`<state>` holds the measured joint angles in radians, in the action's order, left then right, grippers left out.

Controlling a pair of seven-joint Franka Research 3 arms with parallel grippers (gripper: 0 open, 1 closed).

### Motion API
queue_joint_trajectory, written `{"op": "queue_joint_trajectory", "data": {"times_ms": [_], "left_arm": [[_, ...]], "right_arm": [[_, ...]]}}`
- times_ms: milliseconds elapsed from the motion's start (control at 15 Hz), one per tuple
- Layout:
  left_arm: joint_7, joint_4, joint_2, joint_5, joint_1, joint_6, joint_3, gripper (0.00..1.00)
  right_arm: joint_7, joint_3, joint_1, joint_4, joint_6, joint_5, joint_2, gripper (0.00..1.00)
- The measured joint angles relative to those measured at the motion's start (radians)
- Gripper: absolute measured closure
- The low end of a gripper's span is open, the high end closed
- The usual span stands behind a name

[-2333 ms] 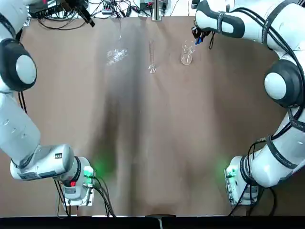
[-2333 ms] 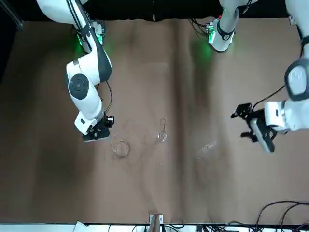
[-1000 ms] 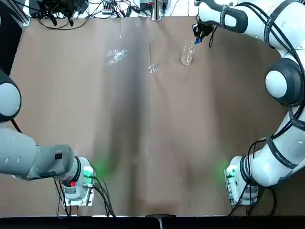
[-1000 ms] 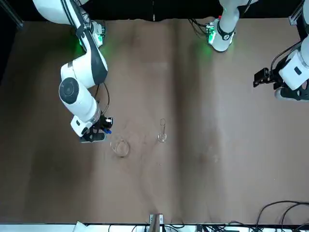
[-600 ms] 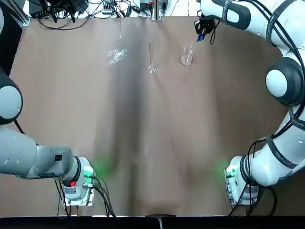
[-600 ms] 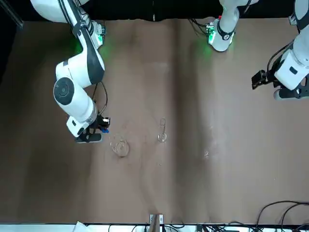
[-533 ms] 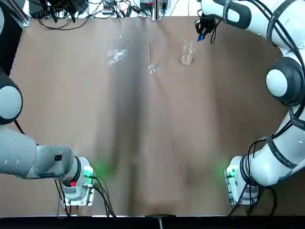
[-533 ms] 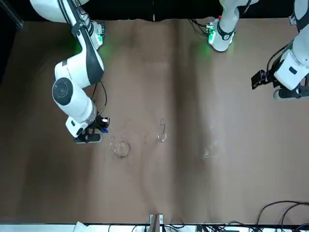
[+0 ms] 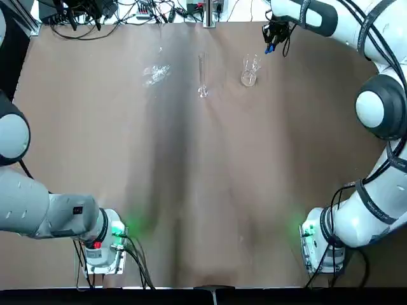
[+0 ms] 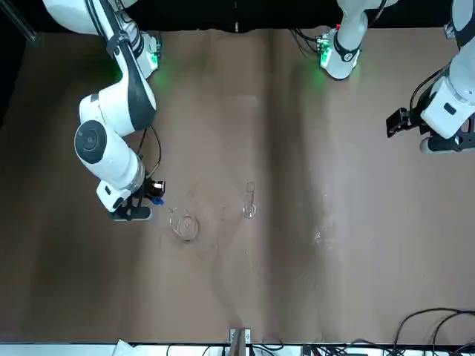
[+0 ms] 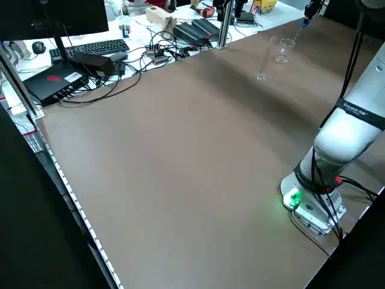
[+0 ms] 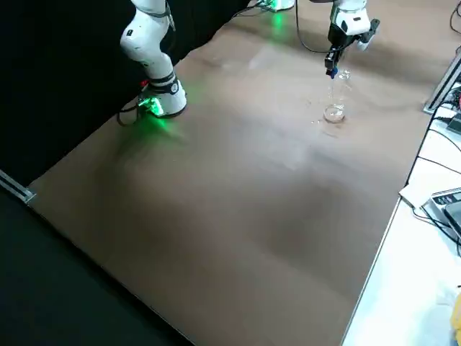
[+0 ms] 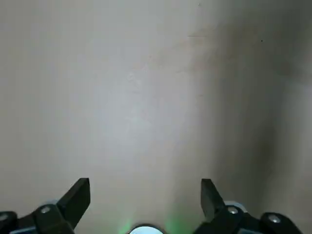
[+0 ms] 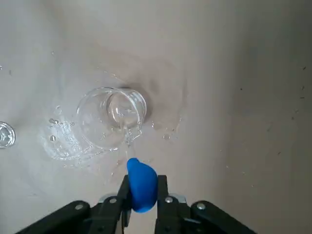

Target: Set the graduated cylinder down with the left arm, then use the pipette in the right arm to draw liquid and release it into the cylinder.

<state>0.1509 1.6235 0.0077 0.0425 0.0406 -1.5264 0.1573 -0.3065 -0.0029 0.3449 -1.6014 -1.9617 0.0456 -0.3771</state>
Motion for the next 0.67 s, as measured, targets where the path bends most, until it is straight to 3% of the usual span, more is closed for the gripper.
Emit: {"op": "queue_joint_trajectory", "data": {"times_ms": [667], "left_arm": [[-0.002, 0.000, 0.004, 0.001, -0.003, 0.000, 0.023, 0.00]], "right_arm": [[0.000, 0.000, -0.007, 0.054, 0.093, 0.051, 0.025, 0.76]]}}
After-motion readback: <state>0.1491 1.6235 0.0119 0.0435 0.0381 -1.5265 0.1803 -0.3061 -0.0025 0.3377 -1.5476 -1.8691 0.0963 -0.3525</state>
